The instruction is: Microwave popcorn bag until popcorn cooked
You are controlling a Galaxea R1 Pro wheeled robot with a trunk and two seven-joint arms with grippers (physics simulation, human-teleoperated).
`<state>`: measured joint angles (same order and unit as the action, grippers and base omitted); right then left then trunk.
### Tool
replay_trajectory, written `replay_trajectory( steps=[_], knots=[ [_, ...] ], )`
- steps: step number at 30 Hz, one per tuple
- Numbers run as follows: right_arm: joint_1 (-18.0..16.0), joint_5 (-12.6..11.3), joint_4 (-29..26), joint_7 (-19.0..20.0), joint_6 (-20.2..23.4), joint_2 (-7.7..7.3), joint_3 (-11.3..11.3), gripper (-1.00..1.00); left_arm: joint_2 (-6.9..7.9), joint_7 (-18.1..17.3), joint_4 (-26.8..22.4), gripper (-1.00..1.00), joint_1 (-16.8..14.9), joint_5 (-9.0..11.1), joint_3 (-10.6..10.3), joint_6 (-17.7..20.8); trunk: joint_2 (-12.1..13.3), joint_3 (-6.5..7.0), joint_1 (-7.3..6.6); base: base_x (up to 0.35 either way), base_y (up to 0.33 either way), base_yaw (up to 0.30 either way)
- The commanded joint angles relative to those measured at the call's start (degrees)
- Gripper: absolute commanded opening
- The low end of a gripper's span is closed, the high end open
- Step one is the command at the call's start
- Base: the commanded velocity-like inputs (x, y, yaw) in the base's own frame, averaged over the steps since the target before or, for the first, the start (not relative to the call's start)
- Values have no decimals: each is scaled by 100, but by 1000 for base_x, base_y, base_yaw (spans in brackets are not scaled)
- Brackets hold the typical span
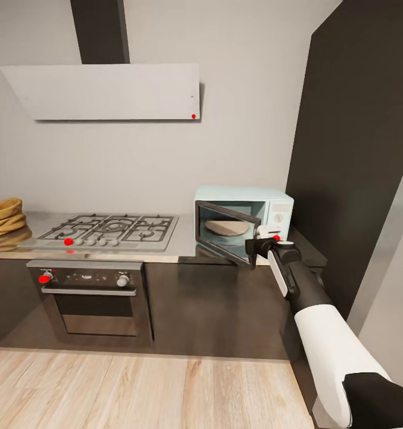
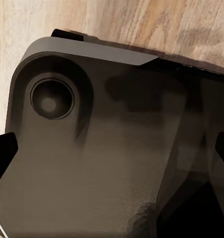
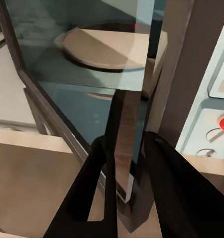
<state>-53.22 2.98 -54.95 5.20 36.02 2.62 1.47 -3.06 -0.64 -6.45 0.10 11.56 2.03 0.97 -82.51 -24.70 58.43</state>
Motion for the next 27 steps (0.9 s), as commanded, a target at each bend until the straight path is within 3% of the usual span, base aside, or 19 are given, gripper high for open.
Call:
replay_trajectory(
  steps=[1,19,27],
  knots=[
    [-4,-193,-17,-38,17,107,14,-100,-1,-7,-5,100,-1,30,16,9,-2,-4,0,0,0,0],
    [-4,-192,-16,-80,2,107,4,-100,-1,-11,-5,100,-1,30,16,9,-2,-4,0,0,136,0],
    [-4,-192,-7,-81,2,99,-4,-100,-1,-10,-5,100,-1,30,16,9,-2,-4,0,0,19,0]
  ],
)
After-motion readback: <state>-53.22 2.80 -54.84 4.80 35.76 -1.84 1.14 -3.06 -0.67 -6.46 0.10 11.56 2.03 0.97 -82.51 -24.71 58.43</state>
